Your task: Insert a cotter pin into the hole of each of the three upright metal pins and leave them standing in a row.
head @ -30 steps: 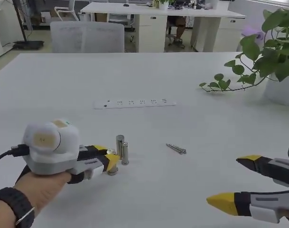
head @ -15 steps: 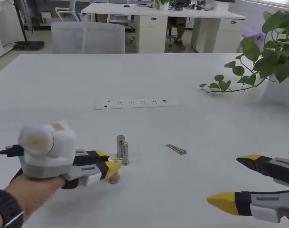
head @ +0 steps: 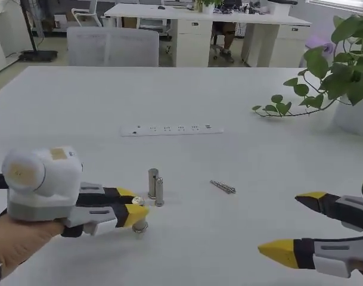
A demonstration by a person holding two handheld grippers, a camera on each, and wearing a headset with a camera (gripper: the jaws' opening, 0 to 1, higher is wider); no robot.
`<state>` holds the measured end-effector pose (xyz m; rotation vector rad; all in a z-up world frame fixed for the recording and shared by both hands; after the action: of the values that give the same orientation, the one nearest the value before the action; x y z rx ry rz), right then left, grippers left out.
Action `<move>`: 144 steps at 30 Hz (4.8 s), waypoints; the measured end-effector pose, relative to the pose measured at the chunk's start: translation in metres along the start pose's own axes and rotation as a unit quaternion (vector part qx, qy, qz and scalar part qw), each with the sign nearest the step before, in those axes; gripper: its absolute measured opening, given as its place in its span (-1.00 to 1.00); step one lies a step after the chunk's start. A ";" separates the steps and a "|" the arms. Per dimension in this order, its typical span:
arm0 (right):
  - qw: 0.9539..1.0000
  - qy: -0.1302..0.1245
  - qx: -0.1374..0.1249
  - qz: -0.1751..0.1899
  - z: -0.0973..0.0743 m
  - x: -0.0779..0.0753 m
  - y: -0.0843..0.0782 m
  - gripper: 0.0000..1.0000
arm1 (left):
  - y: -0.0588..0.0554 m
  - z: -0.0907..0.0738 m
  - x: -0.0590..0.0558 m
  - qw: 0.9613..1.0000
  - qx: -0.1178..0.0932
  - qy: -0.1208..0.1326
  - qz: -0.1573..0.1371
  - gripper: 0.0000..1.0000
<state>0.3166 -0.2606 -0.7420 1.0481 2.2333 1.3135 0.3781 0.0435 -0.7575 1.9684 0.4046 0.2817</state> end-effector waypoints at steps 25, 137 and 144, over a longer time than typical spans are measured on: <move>1.000 0.009 0.005 -0.008 -0.002 0.009 0.002 0.66 | -0.002 -0.019 -0.039 0.993 0.020 -0.104 0.045 -0.80; 0.999 0.003 0.028 -0.021 -0.002 0.011 0.004 0.65 | -0.028 -0.008 -0.026 0.979 -0.021 -0.194 0.064 -0.78; 0.999 -0.002 0.039 -0.032 -0.002 0.010 0.004 0.64 | -0.029 -0.005 -0.024 0.969 -0.028 -0.236 0.072 -0.78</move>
<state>0.3104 -0.2530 -0.7366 0.9952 2.3135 1.2052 0.3500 0.0494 -0.7818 1.9354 -0.0542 -0.0876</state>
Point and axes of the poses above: the centre of the closed fingertips' face, and the gripper's own axes: z roughly forward along the fingers, x roughly to its left, y roughly out of its top, the point moved 8 cm from there along -z, roughly backward along the fingers, and after that the axes turned 4 degrees about z, right-handed, at the moved point
